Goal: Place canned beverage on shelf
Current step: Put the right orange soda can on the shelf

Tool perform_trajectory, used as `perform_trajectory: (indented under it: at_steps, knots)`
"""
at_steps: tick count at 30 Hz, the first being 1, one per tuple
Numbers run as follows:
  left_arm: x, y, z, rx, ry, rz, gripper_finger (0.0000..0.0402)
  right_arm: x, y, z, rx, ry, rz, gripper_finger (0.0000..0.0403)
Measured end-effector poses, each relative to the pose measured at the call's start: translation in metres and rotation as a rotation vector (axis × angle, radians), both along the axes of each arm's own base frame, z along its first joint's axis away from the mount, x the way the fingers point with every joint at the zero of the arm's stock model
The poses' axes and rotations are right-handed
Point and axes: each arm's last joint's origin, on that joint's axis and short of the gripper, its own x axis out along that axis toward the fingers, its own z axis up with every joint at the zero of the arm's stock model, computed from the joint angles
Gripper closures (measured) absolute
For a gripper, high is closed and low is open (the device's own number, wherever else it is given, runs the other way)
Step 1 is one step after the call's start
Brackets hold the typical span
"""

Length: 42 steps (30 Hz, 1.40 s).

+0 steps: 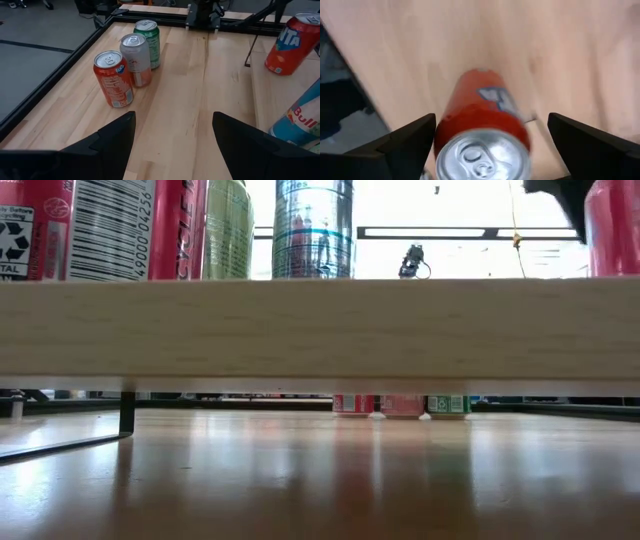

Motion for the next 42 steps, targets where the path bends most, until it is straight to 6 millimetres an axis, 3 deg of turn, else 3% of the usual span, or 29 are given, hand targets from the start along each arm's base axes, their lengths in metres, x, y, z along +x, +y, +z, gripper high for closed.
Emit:
perform_trajectory:
  at_steps: [7, 12, 24, 42]
  knots:
    - [0.000, 0.000, 0.000, 0.000, 0.000, 0.000, 0.0127, 0.010, -0.024, 0.009, -0.130, -0.045, 0.052, 0.0005]
    - [-0.001, 0.000, -0.001, 0.001, 0.012, 0.000, 0.0127, 0.022, -0.031, 0.009, -0.016, -0.080, 0.060, 0.0009]
    - [-0.001, 0.000, -0.003, 0.004, 0.032, -0.001, 0.0127, 0.013, -0.042, 0.009, -0.152, 0.011, -0.013, 0.0011]
    - [-0.003, 0.000, -0.005, 0.006, 0.059, 0.001, 0.0127, 0.011, -0.024, 0.009, 0.028, 0.030, -0.092, 0.0012]
